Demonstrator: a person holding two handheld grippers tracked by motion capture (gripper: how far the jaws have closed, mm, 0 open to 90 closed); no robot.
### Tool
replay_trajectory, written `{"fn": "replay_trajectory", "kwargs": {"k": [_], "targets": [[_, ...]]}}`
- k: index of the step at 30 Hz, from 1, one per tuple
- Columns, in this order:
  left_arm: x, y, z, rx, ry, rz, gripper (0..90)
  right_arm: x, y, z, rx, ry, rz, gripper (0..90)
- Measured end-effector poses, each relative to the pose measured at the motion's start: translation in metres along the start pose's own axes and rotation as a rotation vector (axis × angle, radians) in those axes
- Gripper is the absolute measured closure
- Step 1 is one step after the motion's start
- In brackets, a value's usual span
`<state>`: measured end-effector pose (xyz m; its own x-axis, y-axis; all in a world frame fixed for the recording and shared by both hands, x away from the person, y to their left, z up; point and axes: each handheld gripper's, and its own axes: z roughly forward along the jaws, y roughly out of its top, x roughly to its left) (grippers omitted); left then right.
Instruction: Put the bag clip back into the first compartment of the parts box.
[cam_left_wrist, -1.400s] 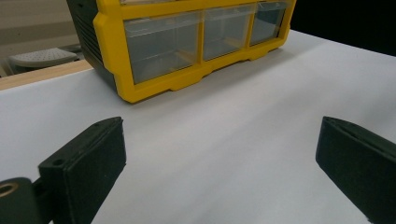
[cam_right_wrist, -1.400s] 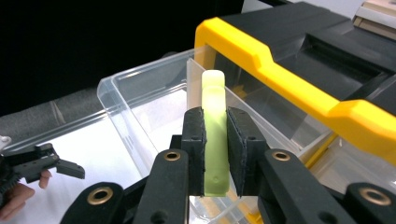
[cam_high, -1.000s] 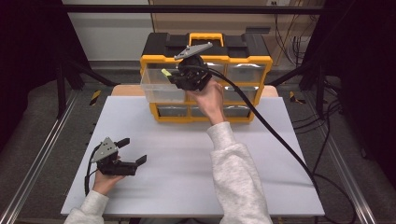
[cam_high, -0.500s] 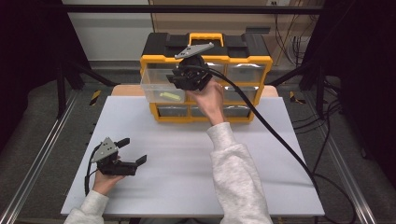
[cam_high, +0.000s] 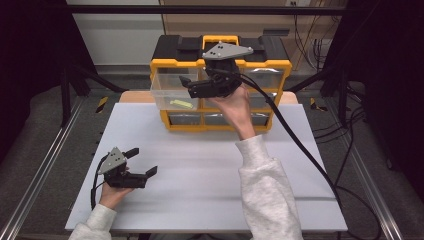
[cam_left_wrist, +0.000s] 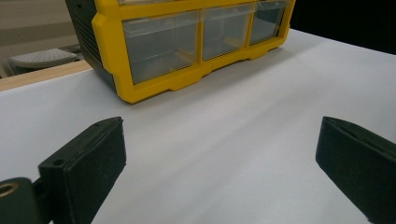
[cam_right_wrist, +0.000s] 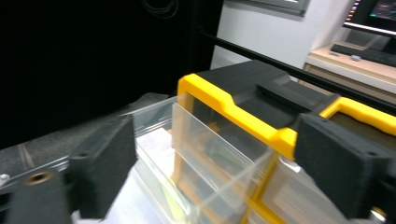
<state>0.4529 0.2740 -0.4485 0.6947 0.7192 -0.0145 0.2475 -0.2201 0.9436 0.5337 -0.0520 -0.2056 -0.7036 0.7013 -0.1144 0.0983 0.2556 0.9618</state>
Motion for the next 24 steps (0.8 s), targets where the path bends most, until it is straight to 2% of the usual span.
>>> {"fn": "replay_trajectory", "kwargs": {"k": [3,8,11,18,24], "targets": [[0.000,0.000,0.000,0.000,-0.001,-0.001,1.5,-0.001,-0.004,-0.010,-0.004,-0.020,-0.005,7.1],[0.000,0.000,0.000,-0.002,-0.001,-0.005,1.5,-0.004,-0.013,-0.027,-0.037,-0.012,0.029,4.2],[0.000,0.000,0.000,-0.002,0.000,-0.006,1.5,-0.004,-0.022,-0.037,-0.047,-0.021,0.031,3.0],[0.000,0.000,0.000,0.002,-0.001,-0.005,1.5,-0.006,-0.048,-0.055,-0.066,-0.027,0.038,2.0],[0.000,0.000,0.001,0.000,-0.001,-0.006,1.5,-0.008,-0.075,-0.066,-0.067,-0.030,0.065,1.4]]}}
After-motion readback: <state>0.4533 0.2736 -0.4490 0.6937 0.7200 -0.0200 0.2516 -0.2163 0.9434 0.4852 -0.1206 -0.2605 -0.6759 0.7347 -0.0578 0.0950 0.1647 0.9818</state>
